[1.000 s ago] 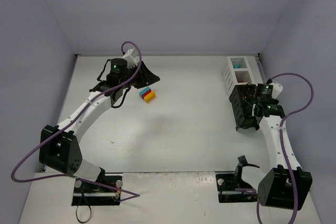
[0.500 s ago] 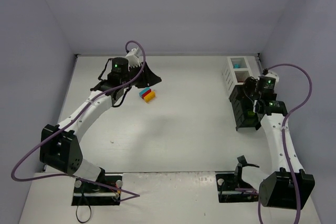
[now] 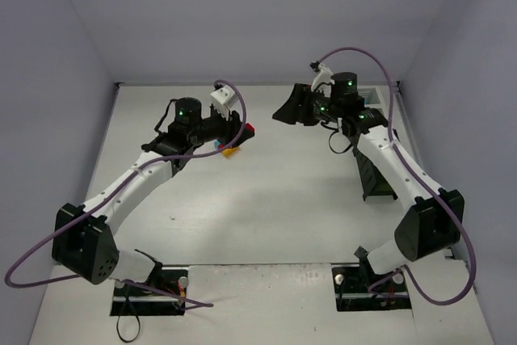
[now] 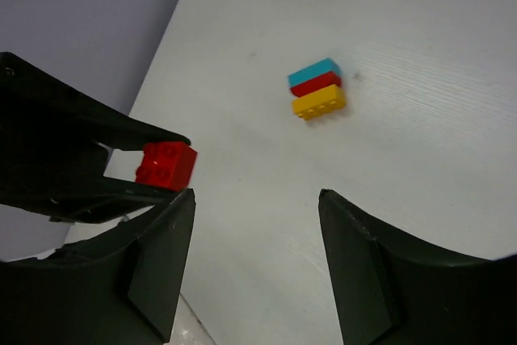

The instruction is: Sort the legos into containers by color

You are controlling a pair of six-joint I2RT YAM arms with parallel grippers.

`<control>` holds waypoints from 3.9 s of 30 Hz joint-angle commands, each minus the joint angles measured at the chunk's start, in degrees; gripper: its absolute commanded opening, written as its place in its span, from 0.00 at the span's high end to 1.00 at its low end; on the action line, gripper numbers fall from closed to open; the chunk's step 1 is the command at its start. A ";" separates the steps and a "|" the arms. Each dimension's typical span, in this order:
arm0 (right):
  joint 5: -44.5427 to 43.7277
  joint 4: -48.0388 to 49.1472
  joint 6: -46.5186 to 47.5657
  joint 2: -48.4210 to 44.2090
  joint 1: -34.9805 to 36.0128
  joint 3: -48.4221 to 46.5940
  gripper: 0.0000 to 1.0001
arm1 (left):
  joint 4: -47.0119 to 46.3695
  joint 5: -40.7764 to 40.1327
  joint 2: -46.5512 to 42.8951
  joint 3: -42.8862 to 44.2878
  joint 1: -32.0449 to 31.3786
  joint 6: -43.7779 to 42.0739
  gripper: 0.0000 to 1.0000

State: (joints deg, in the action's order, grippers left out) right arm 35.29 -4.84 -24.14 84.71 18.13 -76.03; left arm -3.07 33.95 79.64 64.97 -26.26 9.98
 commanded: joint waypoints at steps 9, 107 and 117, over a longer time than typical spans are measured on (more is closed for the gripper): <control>17.44 14.59 -8.99 7.40 6.83 -5.62 0.44 | -14.68 0.85 -7.30 -5.64 -1.86 -17.45 0.69; -43.62 0.18 20.36 4.50 8.17 6.52 1.00 | 33.39 -35.72 -20.84 -2.04 6.84 15.34 0.19; -41.01 0.36 18.25 12.41 -13.55 -5.61 1.00 | 32.78 -31.76 -15.92 -2.04 6.75 12.17 0.19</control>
State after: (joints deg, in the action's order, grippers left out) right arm -6.17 -5.04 -4.73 95.04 5.76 -78.30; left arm 32.69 0.12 63.20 60.51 -19.75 24.18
